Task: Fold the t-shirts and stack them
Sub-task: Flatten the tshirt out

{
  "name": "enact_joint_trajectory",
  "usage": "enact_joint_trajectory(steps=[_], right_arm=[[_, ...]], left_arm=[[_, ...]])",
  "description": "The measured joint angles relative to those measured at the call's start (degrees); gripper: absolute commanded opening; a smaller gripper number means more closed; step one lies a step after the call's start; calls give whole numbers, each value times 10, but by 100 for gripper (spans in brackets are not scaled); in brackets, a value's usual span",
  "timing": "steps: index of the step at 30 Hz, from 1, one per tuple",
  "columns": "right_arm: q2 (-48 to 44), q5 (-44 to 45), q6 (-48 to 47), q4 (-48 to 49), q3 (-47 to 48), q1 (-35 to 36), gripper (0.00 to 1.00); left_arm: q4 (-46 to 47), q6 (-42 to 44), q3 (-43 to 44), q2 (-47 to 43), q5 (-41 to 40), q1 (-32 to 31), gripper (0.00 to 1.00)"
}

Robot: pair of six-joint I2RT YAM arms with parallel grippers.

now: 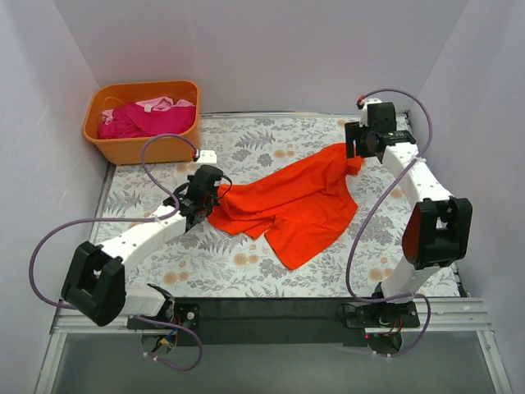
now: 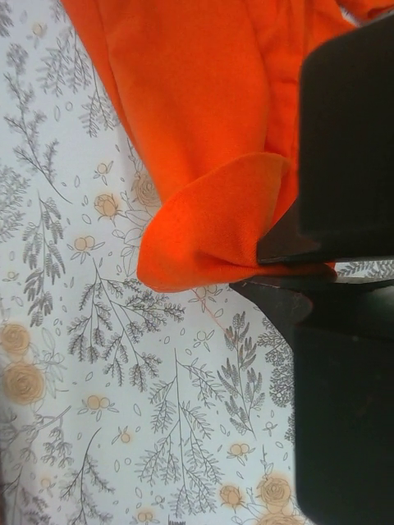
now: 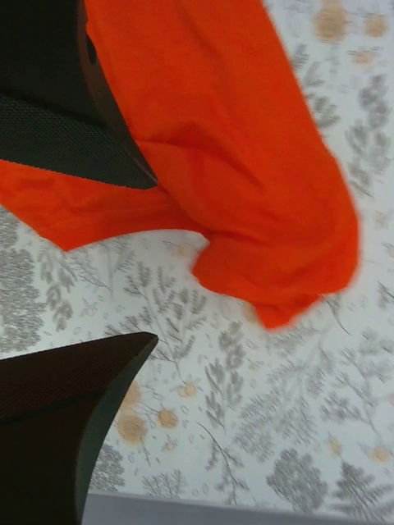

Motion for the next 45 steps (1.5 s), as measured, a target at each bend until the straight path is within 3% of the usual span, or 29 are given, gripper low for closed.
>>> enact_joint_trajectory(steps=[4, 12, 19, 28, 37, 41, 42, 45], right_arm=[[-43, -29, 0, -17, -70, 62, 71], [-181, -129, -2, -53, -271, 294, 69], [-202, -166, -2, -82, -346, 432, 64], [-118, -148, -2, -78, -346, 516, 63], [-76, -88, -2, -55, -339, 534, 57], [-64, -59, -2, -50, -332, 541, 43], [-63, -52, 0, -48, -331, 541, 28], [-63, -33, 3, -44, -331, 542, 6]], left_arm=[[9, 11, 6, 44, 22, 16, 0], [36, 30, 0, 31, 29, 28, 0], [43, 30, -12, 27, 35, 33, 0], [44, 33, -17, 27, 35, 33, 0], [44, 35, -21, 27, 35, 33, 0], [44, 35, -21, 27, 35, 34, 0], [44, 36, -21, 27, 34, 34, 0], [44, 37, -22, 27, 31, 34, 0]])
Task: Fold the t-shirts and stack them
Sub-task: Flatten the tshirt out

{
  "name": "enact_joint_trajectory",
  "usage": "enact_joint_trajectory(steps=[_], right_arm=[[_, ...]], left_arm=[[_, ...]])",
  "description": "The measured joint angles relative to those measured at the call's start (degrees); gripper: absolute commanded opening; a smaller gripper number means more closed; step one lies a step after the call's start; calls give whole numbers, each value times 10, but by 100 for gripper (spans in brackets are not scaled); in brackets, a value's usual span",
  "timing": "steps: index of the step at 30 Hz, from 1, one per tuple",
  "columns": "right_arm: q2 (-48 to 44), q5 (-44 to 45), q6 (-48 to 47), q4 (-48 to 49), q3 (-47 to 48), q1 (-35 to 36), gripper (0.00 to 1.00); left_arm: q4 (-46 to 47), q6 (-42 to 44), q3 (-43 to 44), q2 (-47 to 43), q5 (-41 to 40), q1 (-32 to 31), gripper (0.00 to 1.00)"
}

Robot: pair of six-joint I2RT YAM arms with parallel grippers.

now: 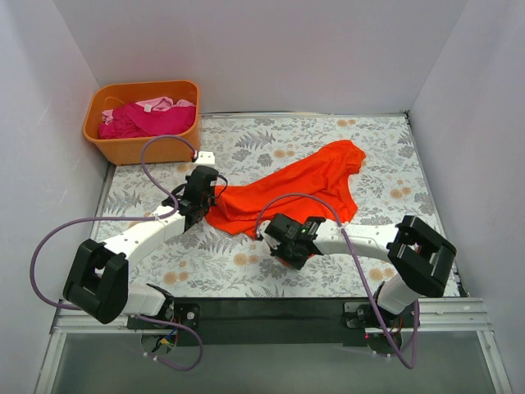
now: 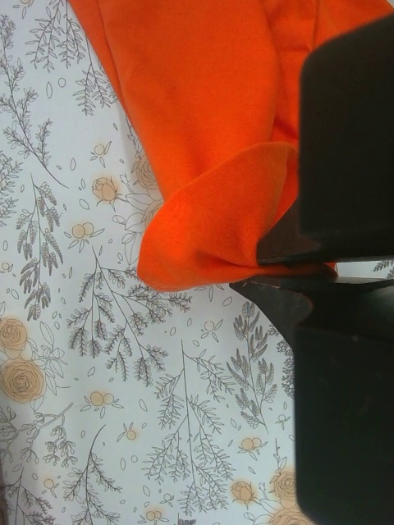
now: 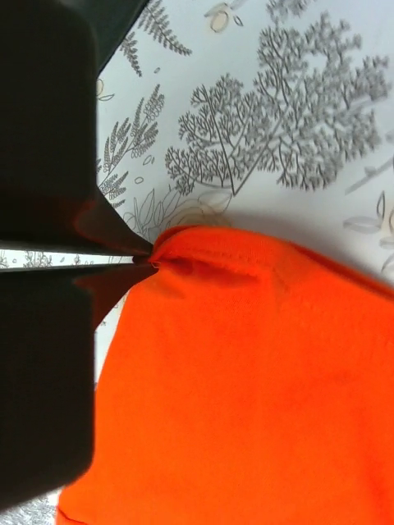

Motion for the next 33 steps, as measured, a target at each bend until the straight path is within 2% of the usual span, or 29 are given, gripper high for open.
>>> enact_joint_trajectory(steps=[1, 5, 11, 14, 15, 18, 21, 25, 33], right_arm=[[-1, 13, 1, 0, 0, 0, 1], [-26, 70, 6, -15, 0, -2, 1], [-146, 148, 6, -50, 13, -60, 1], [-199, 159, 3, -55, 30, -109, 1], [-212, 161, 1, -56, 36, -123, 1], [-232, 161, -4, -58, 57, -141, 1], [-234, 160, -8, -58, 69, -150, 1], [-234, 155, -15, -61, 71, -169, 1], [-251, 151, -24, -65, 71, -210, 1]], left_arm=[[0, 2, 0, 0, -1, 0, 0], [0, 3, -2, 0, -6, 2, 0], [7, 4, -8, 14, -18, 16, 0], [9, 4, -10, 34, -18, 30, 14], [10, 3, -10, 43, -18, 36, 24], [12, 0, -10, 64, -13, 52, 39], [13, -2, -10, 79, -6, 65, 50], [15, -3, -10, 87, 1, 73, 54], [18, -6, -10, 116, 22, 100, 54]])
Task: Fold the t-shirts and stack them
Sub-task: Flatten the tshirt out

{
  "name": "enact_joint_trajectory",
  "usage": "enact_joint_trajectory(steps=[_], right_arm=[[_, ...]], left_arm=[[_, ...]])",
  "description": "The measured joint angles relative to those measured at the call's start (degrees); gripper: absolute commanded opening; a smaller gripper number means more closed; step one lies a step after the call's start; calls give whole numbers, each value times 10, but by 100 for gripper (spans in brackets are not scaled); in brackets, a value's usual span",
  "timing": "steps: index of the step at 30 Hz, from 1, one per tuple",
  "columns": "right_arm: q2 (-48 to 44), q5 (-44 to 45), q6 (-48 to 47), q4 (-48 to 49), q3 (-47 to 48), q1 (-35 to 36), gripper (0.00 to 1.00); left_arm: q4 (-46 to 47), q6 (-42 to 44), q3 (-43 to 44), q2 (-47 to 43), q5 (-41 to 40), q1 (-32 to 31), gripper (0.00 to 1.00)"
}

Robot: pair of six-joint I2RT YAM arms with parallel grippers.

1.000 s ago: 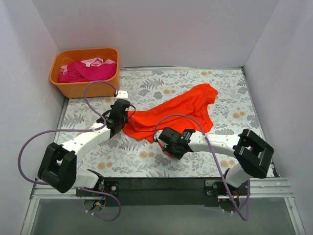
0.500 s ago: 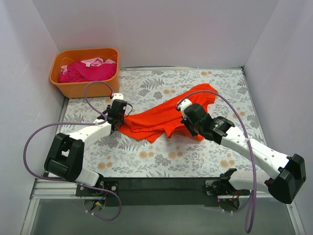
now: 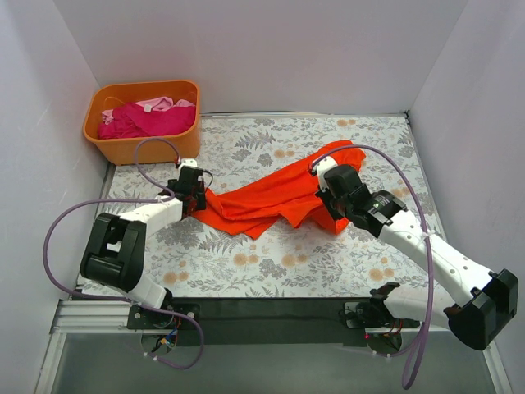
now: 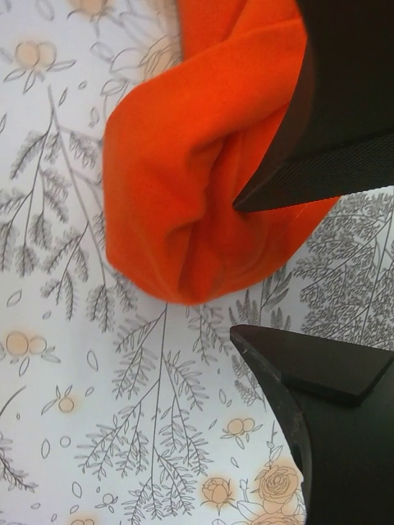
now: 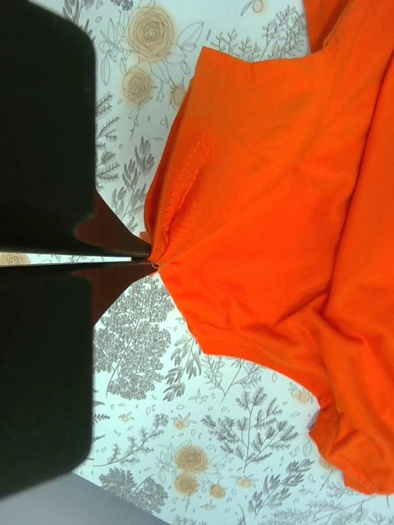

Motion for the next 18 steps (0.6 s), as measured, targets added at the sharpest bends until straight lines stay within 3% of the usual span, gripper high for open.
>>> enact_joint_trajectory(steps=[6, 18], right_arm=[[-15, 7, -9, -2, 3, -54, 1], [-36, -3, -9, 0, 27, -110, 1]], left_arm=[[10, -19, 5, 7, 45, 57, 54], [22, -35, 15, 17, 143, 61, 55]])
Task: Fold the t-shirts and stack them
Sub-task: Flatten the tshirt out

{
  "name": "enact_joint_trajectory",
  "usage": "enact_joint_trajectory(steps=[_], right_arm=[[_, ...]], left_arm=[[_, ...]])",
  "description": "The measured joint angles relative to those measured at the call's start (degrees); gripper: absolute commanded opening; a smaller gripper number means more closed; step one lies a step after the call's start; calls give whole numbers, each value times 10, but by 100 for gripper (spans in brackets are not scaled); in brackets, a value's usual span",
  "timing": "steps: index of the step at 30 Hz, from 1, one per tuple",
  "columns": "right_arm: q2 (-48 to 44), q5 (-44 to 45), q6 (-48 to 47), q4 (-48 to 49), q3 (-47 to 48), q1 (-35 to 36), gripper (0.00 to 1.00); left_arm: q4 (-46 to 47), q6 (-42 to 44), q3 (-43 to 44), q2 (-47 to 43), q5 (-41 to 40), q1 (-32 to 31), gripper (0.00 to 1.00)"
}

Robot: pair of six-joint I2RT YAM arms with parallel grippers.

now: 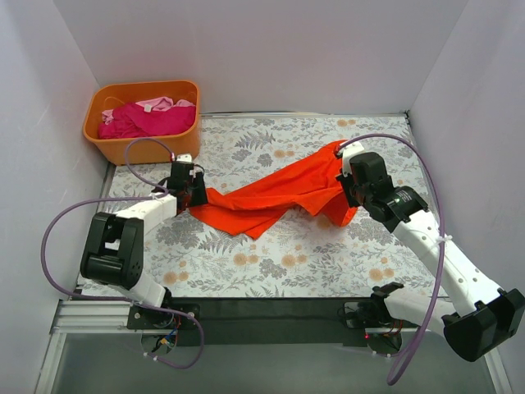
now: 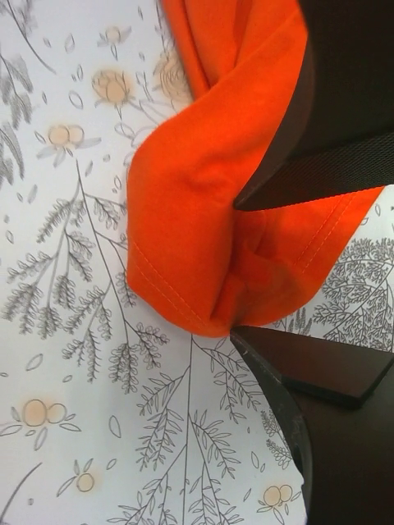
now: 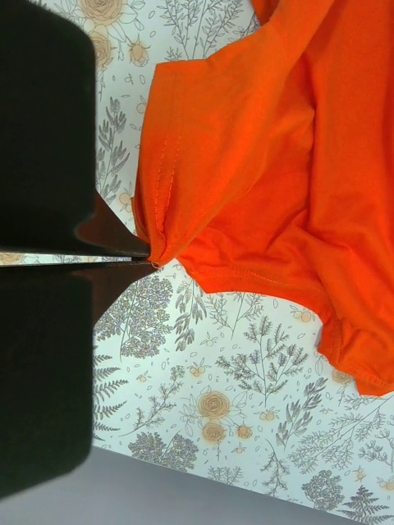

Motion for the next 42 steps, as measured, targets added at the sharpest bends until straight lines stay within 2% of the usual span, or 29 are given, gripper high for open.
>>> enact_joint_trajectory(steps=[6, 13, 25, 27, 28, 29, 32, 37, 42], right_arm=[[0, -10, 0, 0, 0, -10, 1], [0, -12, 0, 1, 0, -28, 1], [1, -33, 5, 17, 9, -51, 1], [1, -38, 7, 17, 9, -53, 1], [1, -40, 9, 18, 9, -54, 1], [1, -41, 9, 18, 9, -55, 1], [1, -43, 12, 22, 8, -60, 1], [-2, -36, 17, 29, 8, -73, 1], [-24, 3, 30, 35, 9, -90, 1]], left_arm=[[12, -3, 2, -36, 19, 16, 54], [10, -21, 9, -25, 42, 68, 53], [-13, -92, -15, -21, 119, 61, 52], [-14, -100, -16, -21, 123, 56, 47], [-14, -103, -16, -20, 124, 53, 41], [-14, -106, -16, -19, 126, 50, 27], [-16, -111, -16, -13, 129, 45, 0], [-42, -86, 5, -26, 93, 41, 0], [-78, -50, 89, -94, 43, 41, 0]])
